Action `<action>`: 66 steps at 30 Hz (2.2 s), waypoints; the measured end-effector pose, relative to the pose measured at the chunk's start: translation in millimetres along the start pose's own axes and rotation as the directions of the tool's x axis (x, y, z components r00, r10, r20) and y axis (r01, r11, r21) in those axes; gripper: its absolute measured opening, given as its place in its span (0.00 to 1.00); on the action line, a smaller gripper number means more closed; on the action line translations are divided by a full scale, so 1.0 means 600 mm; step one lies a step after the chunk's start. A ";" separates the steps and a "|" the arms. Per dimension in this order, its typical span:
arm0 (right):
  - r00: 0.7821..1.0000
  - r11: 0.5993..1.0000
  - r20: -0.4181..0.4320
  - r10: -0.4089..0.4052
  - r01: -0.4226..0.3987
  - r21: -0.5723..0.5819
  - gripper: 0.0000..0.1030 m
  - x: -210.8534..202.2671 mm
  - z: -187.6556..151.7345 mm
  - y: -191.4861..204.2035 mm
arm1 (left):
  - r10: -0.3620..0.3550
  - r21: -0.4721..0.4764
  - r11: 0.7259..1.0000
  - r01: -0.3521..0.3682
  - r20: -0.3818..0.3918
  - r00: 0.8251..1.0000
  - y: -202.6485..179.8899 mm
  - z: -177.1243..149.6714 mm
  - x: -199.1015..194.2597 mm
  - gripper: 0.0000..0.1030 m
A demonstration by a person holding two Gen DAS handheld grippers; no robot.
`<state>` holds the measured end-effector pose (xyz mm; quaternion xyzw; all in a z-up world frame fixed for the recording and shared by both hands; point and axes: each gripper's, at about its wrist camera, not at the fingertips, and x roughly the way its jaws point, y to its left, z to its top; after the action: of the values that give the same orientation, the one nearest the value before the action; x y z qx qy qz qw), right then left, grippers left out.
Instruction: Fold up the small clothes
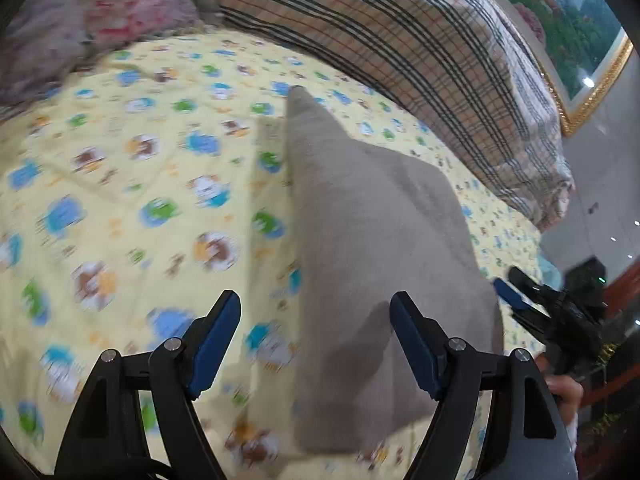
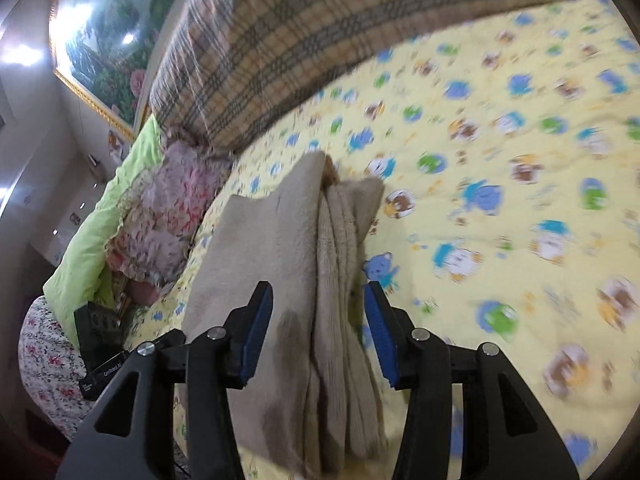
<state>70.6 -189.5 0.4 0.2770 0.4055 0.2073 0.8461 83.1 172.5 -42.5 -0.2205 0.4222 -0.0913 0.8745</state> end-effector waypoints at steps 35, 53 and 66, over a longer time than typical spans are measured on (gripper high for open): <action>0.989 0.982 0.052 -0.140 0.145 -0.120 0.08 -0.064 -0.123 0.055 | 0.233 0.164 0.960 -0.226 -0.024 0.972 -0.026 -0.119 -0.016 0.50; 0.991 0.991 0.092 -0.100 0.107 -0.083 0.28 -0.081 -0.088 0.069 | 0.093 0.240 0.966 -0.101 0.043 0.995 -0.076 -0.059 -0.084 0.53; 0.981 0.979 -0.024 -0.191 0.189 -0.070 0.00 0.061 -0.094 0.008 | 0.167 0.214 0.963 -0.161 -0.011 0.986 -0.076 -0.065 0.035 0.59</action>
<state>46.4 -148.0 -46.5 0.2049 0.4360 0.1433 0.8645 67.2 112.8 -57.6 -0.0887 0.4393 -0.0661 0.8915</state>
